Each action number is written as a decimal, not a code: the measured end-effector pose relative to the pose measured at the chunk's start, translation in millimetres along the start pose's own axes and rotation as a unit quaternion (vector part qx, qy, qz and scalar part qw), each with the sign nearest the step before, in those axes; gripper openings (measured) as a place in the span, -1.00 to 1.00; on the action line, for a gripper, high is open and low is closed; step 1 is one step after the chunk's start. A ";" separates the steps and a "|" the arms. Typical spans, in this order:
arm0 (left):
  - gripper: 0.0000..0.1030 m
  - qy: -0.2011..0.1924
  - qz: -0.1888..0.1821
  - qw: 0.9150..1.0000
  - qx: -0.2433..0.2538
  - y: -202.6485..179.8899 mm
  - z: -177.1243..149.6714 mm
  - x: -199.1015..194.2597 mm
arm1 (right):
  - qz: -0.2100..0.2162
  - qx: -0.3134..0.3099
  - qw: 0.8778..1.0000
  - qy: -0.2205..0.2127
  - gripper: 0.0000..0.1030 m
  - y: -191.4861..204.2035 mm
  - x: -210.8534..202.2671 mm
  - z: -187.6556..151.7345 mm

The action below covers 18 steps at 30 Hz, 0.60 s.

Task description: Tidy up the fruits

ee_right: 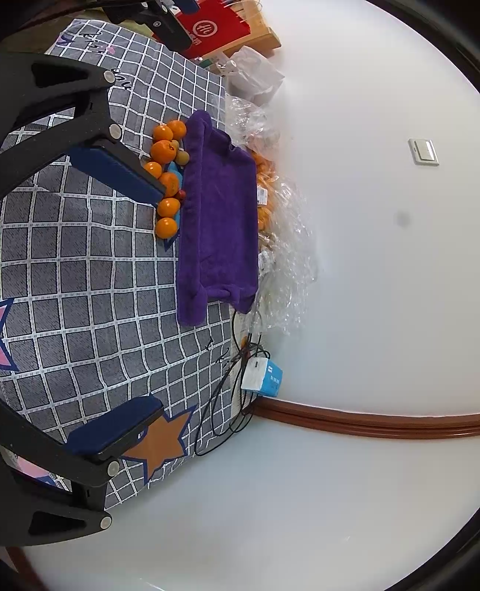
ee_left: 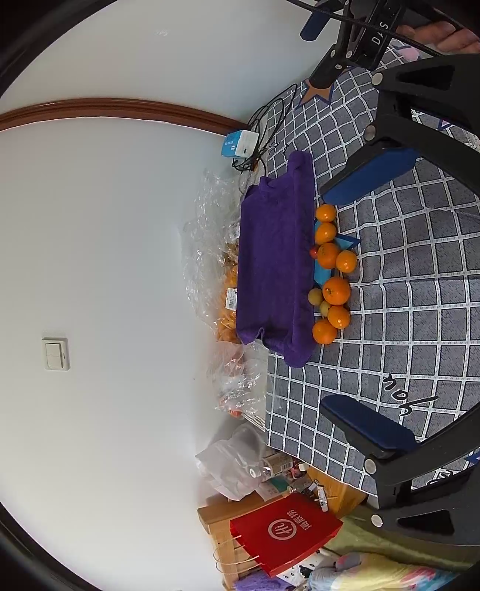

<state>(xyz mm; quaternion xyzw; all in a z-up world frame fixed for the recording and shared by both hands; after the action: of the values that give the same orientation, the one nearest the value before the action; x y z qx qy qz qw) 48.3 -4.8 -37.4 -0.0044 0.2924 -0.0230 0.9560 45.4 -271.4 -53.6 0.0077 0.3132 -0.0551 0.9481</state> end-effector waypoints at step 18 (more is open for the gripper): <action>1.00 0.001 -0.001 1.000 -0.002 -0.8 -1.4 -0.9 | 0.005 -0.004 1.000 -0.001 0.99 8.6 -1.2 -2.4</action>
<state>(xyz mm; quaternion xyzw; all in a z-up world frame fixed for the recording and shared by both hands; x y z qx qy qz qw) 46.7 -5.5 -38.0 -0.0069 0.2937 -0.0236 0.9556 43.9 -262.7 -55.0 0.0050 0.3123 -0.0489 0.9487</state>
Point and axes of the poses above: each gripper's, at about its wrist camera, not at the fingertips, and x roughly the way its jaws point, y to its left, z to its top, the point moved 6 cm from there along x, roughly the way its jaws point, and after that the axes turned 2 degrees about y, right-handed, at the moved point
